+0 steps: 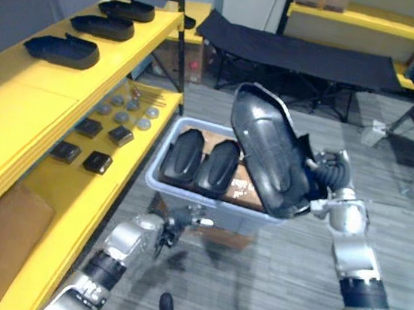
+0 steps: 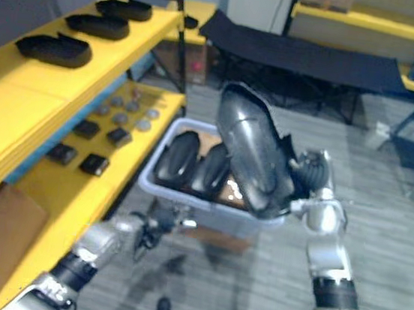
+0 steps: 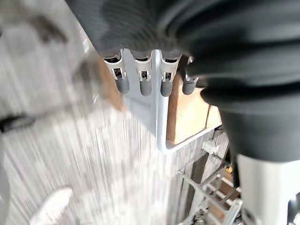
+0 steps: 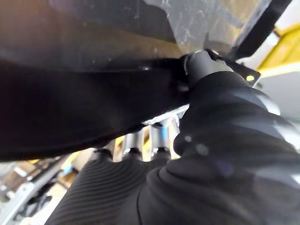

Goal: Walk over and take plastic housings, then place them on the shelf

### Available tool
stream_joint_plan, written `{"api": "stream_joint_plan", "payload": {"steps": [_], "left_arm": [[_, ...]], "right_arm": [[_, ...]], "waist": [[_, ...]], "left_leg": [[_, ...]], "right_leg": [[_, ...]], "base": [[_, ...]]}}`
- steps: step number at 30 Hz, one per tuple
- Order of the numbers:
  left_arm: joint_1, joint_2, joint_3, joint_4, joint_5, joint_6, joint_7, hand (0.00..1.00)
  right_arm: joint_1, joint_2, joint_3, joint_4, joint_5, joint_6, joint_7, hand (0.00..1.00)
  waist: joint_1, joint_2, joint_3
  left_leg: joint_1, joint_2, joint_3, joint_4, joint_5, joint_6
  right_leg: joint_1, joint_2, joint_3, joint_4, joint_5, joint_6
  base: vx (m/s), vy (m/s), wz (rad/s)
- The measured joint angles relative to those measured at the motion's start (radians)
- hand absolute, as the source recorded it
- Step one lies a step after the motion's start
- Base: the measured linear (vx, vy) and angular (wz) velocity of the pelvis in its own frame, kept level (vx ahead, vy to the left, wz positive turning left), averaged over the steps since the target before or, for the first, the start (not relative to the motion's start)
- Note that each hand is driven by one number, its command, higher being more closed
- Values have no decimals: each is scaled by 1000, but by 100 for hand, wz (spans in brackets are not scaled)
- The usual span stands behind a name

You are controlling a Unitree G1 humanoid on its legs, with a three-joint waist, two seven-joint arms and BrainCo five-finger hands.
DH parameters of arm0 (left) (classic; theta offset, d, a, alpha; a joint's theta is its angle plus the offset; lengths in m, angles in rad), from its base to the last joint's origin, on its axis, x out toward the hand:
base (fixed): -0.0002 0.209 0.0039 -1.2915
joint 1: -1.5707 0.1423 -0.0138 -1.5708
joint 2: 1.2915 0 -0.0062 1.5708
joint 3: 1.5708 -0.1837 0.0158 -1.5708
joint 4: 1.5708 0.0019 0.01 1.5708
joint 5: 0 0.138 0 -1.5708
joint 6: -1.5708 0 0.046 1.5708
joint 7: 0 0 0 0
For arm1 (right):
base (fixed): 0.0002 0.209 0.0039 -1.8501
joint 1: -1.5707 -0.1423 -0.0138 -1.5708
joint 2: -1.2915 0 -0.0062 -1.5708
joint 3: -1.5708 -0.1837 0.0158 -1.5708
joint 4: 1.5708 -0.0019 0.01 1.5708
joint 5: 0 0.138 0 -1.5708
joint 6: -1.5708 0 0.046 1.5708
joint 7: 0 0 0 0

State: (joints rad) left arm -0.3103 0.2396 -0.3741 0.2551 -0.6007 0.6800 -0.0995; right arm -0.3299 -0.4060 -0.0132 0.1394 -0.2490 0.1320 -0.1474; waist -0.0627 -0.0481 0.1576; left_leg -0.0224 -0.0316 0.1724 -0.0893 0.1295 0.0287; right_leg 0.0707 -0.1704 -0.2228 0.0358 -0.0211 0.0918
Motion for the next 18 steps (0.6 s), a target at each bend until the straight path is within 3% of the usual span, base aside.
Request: {"api": "stream_joint_plan", "payload": {"steps": [3,8,15,18], "left_arm": [[0,-14,0,5,-71,-10,54,0],[-1,-64,0,5,-202,-87,143,0],[-5,-131,-9,5,-254,-201,186,0],[-18,-135,-43,5,-258,-224,186,0]], "right_arm": [[0,21,2,7,0,0,1,100],[1,37,40,79,-1,0,1,100],[3,101,81,162,-21,1,-4,100],[4,113,112,189,-21,1,-4,100]], "waist": [[0,-4,-2],[1,-4,-3],[1,-4,-3],[4,-4,-3]], "left_leg": [[0,-1,0,0,2,3],[-1,-1,-3,0,4,5],[-5,0,-11,0,5,7],[-11,0,-21,0,8,7]], "right_leg": [[0,0,-1,-1,1,1],[2,6,-3,-2,1,2],[3,9,-14,1,3,5],[3,10,-22,1,3,5]], "base": [[0,0,0],[-1,-12,0],[-5,-10,2],[-3,-5,11]]}}
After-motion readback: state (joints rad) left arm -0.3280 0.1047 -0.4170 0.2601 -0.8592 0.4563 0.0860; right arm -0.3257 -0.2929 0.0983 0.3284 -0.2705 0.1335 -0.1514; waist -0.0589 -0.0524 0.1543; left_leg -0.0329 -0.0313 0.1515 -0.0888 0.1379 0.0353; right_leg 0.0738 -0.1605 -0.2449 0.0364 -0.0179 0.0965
